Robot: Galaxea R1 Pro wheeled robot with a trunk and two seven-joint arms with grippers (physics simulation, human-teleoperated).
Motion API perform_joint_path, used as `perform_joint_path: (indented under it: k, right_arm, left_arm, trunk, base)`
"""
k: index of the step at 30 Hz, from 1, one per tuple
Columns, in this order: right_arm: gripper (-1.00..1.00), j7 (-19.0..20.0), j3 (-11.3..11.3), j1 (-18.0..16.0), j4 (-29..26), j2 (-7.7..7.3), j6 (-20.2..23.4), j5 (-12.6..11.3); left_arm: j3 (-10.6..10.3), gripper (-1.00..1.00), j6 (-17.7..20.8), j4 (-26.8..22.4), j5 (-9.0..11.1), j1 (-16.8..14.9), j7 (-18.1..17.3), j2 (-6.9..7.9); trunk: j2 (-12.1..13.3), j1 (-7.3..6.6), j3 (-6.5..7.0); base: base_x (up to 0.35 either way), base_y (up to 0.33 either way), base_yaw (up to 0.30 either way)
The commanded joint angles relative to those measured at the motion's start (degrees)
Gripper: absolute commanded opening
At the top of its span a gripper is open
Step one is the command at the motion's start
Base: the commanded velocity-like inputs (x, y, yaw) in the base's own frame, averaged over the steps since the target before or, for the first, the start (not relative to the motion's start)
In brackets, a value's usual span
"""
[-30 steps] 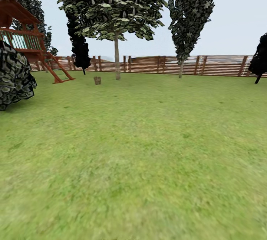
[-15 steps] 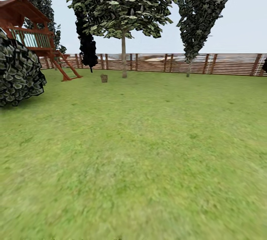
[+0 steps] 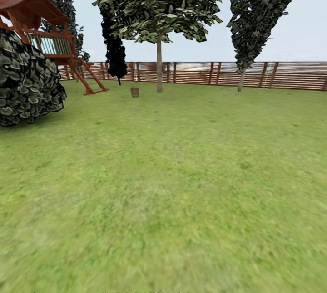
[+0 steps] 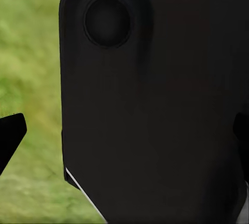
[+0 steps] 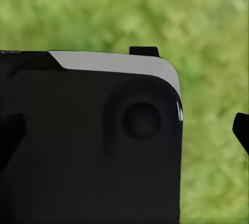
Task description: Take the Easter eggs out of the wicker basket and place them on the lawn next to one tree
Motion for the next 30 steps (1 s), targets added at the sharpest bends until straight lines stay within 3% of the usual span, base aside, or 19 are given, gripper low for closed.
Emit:
perform_joint_path:
  k: [1, 15, 22, 30]
  right_arm:
    - [1.00, -0.04, 0.02, -0.04, 0.05, 0.00, -0.19, 0.02]
    - [1.00, -0.04, 0.14, -0.05, 0.07, -0.14, -0.19, 0.23]
    - [1.00, -0.10, 0.04, -0.05, 0.07, 0.81, -0.50, 4.83]
    - [1.00, -0.15, 0.01, -0.06, 0.07, 1.23, -0.48, 5.33]
  left_arm:
    - [0.30, 1.00, -0.13, -0.03, 0.07, 0.00, -0.02, -0.01]
    - [0.27, 1.00, -0.17, -0.03, 0.07, 0.00, -0.02, -0.01]
    - [0.22, 1.00, -0.19, -0.03, 0.07, 0.00, -0.02, -0.07]
    - [0.21, 1.00, -0.20, -0.03, 0.07, 0.00, -0.02, -0.10]
  trunk:
    - [-0.03, 0.00, -0.13]
    - [-0.03, 0.00, -1.30]
    - [-0.03, 0.00, -1.87]
    - [-0.03, 0.00, -2.45]
  base:
    - [0.000, 0.000, 0.126]
    - [0.000, 0.000, 0.133]
    - [0.000, 0.000, 0.159]
    - [0.000, 0.000, 0.201]
